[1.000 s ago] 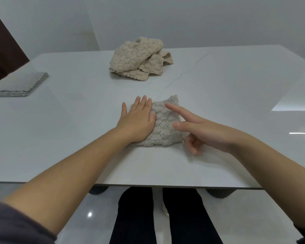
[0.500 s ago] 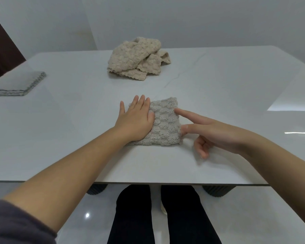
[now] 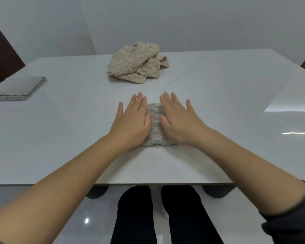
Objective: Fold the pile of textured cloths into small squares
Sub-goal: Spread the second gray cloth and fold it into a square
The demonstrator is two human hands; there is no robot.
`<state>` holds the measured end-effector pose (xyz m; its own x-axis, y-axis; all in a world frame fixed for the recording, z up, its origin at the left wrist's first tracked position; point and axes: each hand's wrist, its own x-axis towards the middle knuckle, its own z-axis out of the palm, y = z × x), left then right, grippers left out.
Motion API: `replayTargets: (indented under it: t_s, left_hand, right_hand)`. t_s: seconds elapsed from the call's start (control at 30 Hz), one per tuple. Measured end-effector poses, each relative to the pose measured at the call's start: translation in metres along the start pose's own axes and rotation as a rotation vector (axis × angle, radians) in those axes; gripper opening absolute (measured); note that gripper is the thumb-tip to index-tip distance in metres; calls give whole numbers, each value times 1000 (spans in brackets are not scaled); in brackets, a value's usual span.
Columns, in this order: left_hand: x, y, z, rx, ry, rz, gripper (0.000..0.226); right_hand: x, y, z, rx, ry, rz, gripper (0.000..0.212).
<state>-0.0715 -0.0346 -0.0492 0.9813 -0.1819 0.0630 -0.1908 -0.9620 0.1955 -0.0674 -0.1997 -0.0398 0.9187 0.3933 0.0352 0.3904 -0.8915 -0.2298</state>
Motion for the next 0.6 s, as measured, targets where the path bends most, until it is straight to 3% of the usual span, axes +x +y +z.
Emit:
replayTargets:
  t_s: [0.17, 0.6]
  left_hand:
    - [1, -6, 18, -17, -84, -25, 60]
    - [4, -9, 28, 11, -20, -15, 60]
  right_hand:
    - [10, 4, 23, -53, -120, 23, 62]
    - [13, 8, 30, -49, -92, 14, 61]
